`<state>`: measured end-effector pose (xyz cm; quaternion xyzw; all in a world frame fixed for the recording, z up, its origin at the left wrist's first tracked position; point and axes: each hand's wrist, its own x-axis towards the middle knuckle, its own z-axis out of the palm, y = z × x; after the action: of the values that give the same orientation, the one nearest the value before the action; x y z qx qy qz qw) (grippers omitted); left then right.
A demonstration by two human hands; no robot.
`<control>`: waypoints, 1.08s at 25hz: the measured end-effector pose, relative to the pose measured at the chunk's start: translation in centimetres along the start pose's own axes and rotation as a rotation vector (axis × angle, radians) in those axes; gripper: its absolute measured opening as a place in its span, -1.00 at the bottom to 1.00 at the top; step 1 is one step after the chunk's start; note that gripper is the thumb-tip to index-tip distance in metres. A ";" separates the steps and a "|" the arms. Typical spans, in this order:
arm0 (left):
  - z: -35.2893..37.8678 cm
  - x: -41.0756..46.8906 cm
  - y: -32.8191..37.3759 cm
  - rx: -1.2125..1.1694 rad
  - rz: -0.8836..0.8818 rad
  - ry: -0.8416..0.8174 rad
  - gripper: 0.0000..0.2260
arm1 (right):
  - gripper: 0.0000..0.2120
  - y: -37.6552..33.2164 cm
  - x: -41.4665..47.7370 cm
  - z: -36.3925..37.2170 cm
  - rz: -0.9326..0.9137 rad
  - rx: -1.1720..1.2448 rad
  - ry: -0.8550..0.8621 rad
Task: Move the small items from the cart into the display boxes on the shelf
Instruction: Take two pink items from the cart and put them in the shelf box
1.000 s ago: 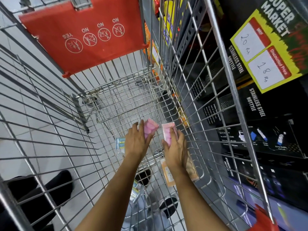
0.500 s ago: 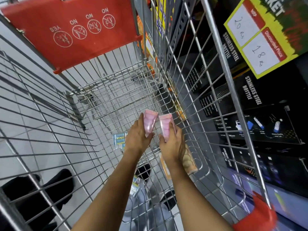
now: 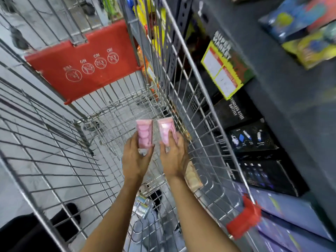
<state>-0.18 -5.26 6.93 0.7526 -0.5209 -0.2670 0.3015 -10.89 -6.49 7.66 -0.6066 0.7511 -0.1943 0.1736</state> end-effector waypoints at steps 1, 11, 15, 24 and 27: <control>-1.2 0.3 1.0 -0.017 0.011 0.030 -0.42 | -0.54 -1.0 0.2 -1.2 -0.024 0.013 0.036; -12.4 2.0 16.4 -0.209 0.310 0.216 -0.55 | -0.59 -9.2 0.9 -17.2 -0.097 0.172 0.391; -14.0 1.3 23.2 -0.282 0.389 0.215 -0.56 | -0.60 -9.4 1.8 -24.3 -0.117 0.161 0.548; -8.3 -8.3 36.8 -0.359 0.719 -0.119 -0.65 | -0.58 1.2 -2.9 -38.5 0.025 0.104 0.883; -4.6 -13.4 39.4 -0.335 0.782 -0.315 -0.61 | -0.60 7.8 -7.2 -40.8 0.188 0.012 0.950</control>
<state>-25.63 -2.61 40.07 0.3903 -0.7552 -0.3251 0.4143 -36.21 5.33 39.16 -0.3791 0.7978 -0.4376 -0.1684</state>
